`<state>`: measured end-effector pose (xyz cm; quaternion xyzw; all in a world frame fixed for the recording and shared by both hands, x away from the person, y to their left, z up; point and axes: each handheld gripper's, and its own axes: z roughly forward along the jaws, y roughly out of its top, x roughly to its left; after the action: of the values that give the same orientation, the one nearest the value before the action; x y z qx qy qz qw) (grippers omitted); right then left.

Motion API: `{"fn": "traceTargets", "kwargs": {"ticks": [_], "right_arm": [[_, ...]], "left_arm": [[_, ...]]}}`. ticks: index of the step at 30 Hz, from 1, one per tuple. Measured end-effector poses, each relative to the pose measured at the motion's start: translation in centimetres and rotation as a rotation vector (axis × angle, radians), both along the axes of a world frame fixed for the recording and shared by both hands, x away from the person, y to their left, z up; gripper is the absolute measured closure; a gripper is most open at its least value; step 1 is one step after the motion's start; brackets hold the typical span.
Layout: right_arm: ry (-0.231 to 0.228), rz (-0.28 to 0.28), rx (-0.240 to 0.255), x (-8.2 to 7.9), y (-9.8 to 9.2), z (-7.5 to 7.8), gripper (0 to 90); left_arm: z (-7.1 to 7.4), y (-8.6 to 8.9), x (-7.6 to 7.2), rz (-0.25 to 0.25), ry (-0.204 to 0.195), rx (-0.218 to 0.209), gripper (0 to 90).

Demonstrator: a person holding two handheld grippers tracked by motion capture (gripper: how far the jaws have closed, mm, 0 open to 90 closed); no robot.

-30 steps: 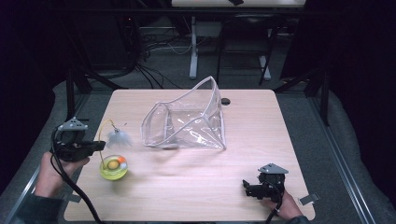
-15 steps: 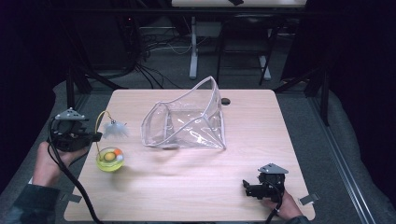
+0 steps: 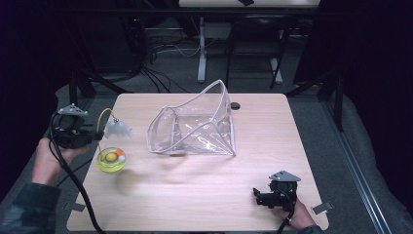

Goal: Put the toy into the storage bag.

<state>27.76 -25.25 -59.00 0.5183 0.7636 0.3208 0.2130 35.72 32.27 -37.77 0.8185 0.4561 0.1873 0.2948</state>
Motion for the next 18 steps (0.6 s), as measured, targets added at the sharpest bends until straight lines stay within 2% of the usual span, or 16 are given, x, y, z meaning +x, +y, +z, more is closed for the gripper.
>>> {"fn": "traceTargets", "kwargs": {"ticks": [11,18], "right_arm": [[0.001,0.001,-0.001,0.0,0.0,0.0,0.0],[0.001,0.001,-0.001,0.0,0.0,0.0,0.0]], "left_arm": [[1.0,-0.2,1.4,0.004,-0.011,0.013,88.4],[1.4,-0.5,2.2,0.003,-0.002,0.034,88.4]]}}
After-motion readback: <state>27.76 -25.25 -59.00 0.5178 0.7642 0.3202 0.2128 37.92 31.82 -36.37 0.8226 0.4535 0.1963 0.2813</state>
